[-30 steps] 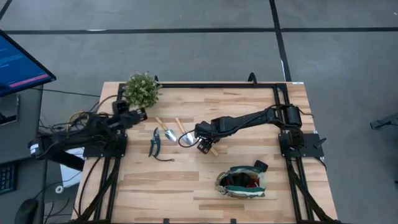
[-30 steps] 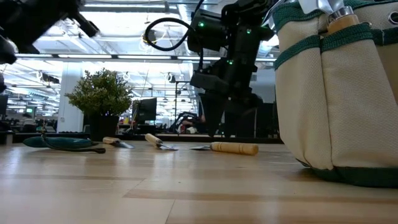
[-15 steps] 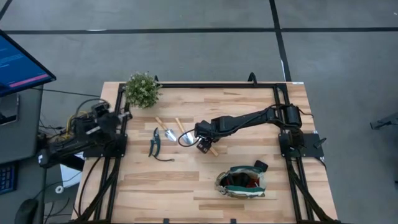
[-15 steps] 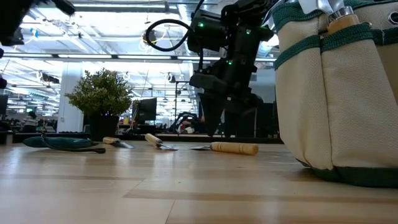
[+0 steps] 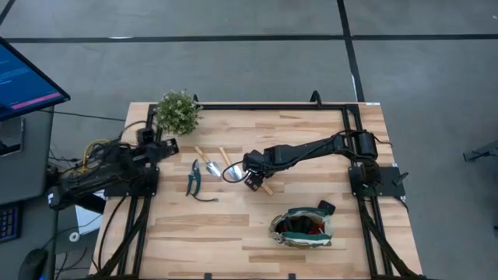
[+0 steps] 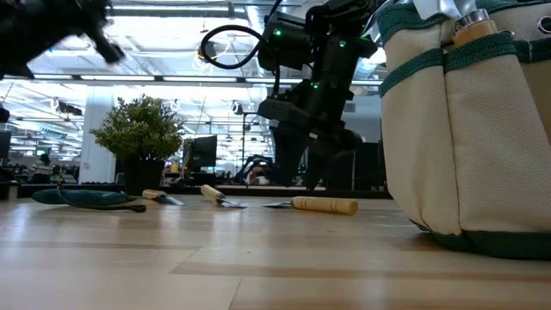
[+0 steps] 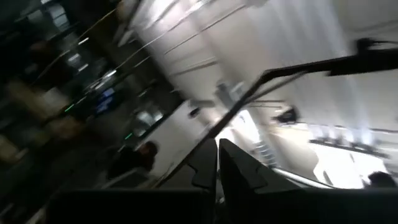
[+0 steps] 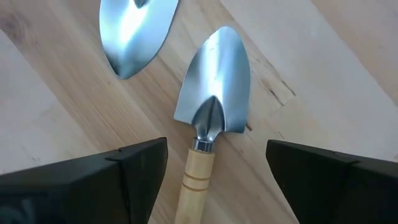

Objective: Pick & Place Garden tools in Gardening bag
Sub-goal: Put the brown trowel into the gardening bag

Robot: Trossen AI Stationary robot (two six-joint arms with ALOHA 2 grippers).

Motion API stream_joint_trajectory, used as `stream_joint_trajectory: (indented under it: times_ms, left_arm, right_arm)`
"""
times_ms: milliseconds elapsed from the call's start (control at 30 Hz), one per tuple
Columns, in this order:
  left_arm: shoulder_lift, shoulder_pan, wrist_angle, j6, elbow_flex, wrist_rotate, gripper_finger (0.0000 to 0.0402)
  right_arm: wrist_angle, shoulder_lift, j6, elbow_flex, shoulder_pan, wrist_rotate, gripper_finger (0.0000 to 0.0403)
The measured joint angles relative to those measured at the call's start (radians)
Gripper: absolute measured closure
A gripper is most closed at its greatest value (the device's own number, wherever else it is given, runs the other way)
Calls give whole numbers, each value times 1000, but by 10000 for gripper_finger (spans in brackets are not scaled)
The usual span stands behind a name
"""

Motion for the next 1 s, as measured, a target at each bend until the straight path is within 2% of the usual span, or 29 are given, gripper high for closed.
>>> stream_joint_trajectory:
  times_ms: [167, 233, 833, 967, 1000]
  left_arm:
    - [-1, 0, -257, 0, 0, -1, 384]
    - [0, 0, -299, 0, 0, 1, 384]
    - [3, 1, -290, 8, 0, 0, 384]
    - [19, 9, -277, 174, 0, -8, 384]
    - [20, 8, -253, 231, 0, 24, 384]
  right_arm:
    - [1, 0, 9, 0, 3, 0, 138]
    - [2, 0, 10, 0, 9, 0, 138]
    - [3, 0, 54, 0, 48, -2, 138]
    - [3, 0, 55, 0, 47, -2, 138]
    - [3, 0, 55, 0, 46, -2, 138]
